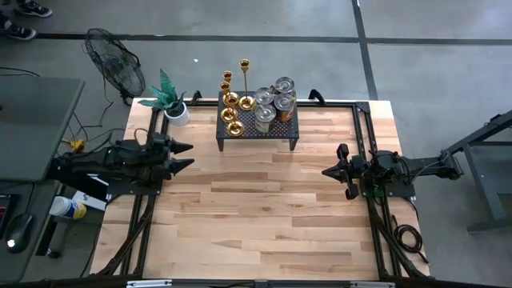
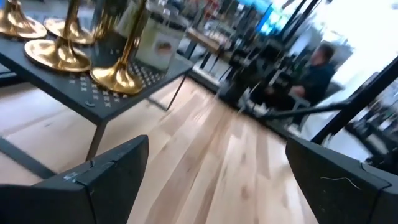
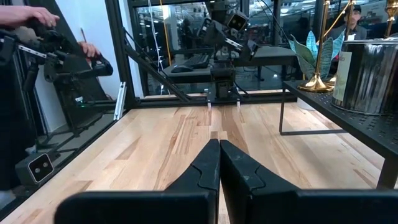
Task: Pick & Place candle stick holders
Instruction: Return to Home Position
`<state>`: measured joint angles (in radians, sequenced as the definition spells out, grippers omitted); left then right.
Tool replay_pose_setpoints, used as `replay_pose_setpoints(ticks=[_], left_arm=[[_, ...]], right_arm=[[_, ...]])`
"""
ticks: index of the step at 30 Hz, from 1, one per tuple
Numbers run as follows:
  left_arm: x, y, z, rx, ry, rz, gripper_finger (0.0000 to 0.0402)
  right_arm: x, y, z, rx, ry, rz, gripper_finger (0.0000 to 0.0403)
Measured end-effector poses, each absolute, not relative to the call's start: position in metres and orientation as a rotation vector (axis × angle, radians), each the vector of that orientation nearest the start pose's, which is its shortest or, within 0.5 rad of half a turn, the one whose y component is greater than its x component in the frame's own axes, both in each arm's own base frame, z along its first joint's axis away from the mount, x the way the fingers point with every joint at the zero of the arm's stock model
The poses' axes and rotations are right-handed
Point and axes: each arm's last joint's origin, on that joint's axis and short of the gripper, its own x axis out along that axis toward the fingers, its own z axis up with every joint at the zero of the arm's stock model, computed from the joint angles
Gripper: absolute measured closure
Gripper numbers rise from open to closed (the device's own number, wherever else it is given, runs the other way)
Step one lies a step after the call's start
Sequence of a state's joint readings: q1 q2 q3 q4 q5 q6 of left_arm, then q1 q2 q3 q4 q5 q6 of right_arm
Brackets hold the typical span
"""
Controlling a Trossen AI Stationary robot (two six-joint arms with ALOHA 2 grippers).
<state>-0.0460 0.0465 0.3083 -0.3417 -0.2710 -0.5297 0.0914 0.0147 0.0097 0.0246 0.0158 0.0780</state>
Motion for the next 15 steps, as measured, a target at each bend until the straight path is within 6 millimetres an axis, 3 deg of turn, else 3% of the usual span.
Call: replay_pose_setpoints(ticks=[15], left_arm=[[0.075,0.004,0.212,-0.512,0.033,0.238,0.0027]], right_arm=[[0.098,0.009,0.168,0.079,-0.019,0.077,0.0402]])
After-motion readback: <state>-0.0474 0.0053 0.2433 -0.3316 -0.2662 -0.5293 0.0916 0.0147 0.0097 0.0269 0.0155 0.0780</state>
